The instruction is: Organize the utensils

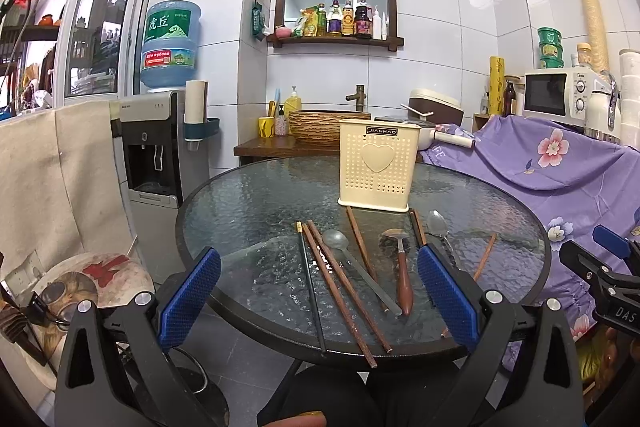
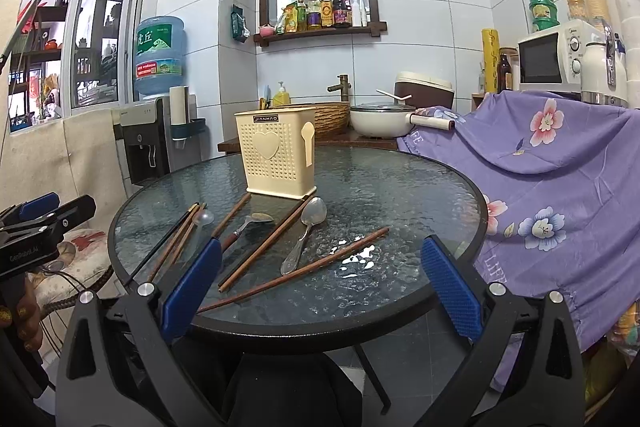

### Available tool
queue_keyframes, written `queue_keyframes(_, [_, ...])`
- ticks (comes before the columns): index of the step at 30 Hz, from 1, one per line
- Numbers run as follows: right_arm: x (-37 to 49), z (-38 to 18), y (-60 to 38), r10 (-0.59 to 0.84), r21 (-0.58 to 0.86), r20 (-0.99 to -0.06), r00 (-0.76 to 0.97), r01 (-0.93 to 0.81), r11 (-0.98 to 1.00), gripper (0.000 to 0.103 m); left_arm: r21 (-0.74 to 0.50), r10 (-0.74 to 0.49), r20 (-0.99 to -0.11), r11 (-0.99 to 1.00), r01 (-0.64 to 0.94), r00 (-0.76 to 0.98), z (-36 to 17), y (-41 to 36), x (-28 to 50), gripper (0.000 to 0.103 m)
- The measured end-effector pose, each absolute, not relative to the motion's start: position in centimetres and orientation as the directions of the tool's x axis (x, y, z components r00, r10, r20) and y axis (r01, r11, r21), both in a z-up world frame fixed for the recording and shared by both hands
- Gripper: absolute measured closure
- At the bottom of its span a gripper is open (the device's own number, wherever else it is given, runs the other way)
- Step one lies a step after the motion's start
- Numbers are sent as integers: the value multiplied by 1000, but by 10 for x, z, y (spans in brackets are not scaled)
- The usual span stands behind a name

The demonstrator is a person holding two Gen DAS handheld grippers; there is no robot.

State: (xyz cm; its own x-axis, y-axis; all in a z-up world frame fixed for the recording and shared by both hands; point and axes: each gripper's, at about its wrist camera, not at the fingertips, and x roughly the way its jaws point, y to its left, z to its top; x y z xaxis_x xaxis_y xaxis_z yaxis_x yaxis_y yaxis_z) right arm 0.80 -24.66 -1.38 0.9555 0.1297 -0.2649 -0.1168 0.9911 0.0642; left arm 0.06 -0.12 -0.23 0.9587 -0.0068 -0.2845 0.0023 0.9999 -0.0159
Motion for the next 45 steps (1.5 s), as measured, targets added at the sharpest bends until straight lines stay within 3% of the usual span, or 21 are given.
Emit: queue_keyframes(45, [13, -19, -249, 130, 80, -292, 947, -111, 991, 5, -6, -16, -298, 1000, 14, 955, -5, -8, 4, 6])
